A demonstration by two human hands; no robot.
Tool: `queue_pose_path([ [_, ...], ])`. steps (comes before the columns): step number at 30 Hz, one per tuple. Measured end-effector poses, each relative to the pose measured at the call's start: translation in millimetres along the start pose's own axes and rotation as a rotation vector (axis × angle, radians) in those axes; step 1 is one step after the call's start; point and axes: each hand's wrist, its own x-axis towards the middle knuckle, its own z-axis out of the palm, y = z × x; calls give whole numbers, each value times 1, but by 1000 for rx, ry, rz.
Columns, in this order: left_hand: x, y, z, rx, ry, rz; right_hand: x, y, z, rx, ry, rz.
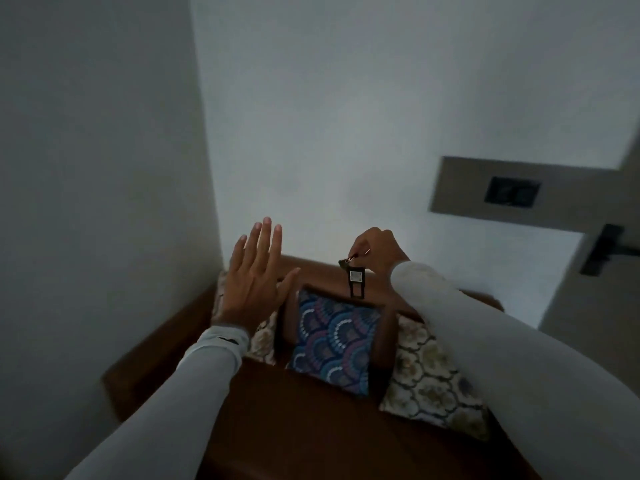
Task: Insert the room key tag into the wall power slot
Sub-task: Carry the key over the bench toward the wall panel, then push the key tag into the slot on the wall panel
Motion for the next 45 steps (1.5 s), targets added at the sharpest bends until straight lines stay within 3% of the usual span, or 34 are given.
queue_pose_path([
  [9, 142, 184, 66, -81, 109, 165, 11, 132, -184, -50, 205, 128],
  [17, 245, 296, 161, -140, 149, 228, 64, 254, -277, -75, 394, 118],
  [28, 391, 398, 332, -237, 151, 271, 173, 410, -343, -145, 383, 76],
  [38, 542, 457, 390, -214, 277, 276, 254, 495, -377, -140, 362, 40],
  [45, 611, 475, 442, -122, 352, 278, 283, 523, -391, -134, 394, -92],
])
